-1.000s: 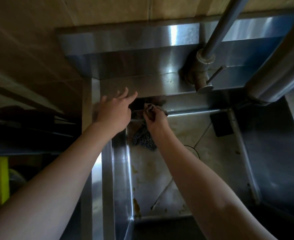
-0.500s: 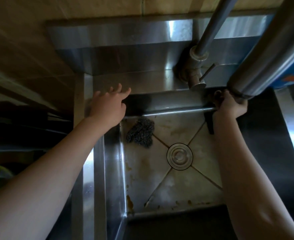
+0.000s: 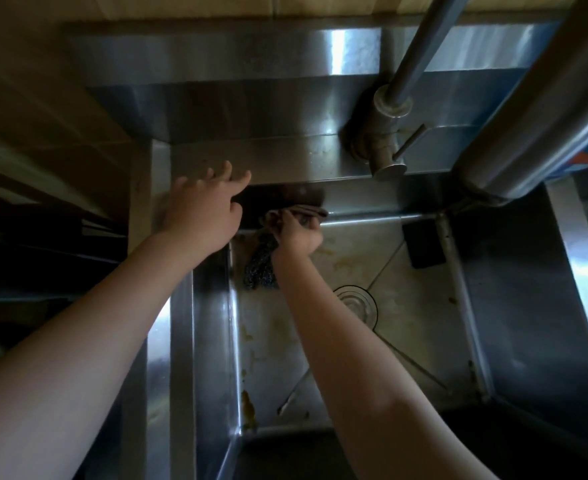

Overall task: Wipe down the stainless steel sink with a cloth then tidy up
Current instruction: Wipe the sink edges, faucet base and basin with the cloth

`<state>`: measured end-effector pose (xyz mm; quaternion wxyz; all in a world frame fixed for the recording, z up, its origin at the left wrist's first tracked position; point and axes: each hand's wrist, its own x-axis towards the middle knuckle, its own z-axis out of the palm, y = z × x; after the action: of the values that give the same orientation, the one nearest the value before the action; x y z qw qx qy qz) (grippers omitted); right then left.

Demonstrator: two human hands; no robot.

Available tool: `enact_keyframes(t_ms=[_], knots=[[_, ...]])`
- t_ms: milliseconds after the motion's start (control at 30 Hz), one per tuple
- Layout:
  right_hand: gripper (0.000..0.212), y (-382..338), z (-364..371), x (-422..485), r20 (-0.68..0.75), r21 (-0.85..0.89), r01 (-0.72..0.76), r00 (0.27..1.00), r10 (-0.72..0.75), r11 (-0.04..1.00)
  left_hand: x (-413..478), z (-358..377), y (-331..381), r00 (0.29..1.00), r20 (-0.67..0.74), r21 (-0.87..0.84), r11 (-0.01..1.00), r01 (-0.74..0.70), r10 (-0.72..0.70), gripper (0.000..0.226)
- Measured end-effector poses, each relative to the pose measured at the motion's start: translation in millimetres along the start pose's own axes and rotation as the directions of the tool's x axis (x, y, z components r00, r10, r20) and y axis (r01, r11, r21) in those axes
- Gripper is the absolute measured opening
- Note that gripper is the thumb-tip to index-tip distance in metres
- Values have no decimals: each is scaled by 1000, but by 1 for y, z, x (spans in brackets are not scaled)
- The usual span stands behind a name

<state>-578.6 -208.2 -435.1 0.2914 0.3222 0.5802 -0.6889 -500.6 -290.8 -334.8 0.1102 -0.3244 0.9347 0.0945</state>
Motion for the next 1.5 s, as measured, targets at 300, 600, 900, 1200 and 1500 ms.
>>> enact_keyframes(t_ms=[300,600,900,1200,1500], knots=[[58,-81,-53,59,-176,97,327,935,-307,940,0,3,-2,1000,-15,-2,1000,-18,18,55],[61,-123,-69,75,-312,22,421,865,-393,907,0,1,-1,1000,-12,-5,1000,-21,21,56],[47,-32,-13,26,-131,73,138,983,-128,988,1,1,3,1000,-1,9,1000,4,-4,57],[32,-64,-32,28,-102,207,39,995,-18,978,0,-4,5,1000,27,15,1000,2,-3,58],[52,-160,-95,79,-254,230,246,949,-186,942,1,-5,5,999,33,33,999,-2,1,57]])
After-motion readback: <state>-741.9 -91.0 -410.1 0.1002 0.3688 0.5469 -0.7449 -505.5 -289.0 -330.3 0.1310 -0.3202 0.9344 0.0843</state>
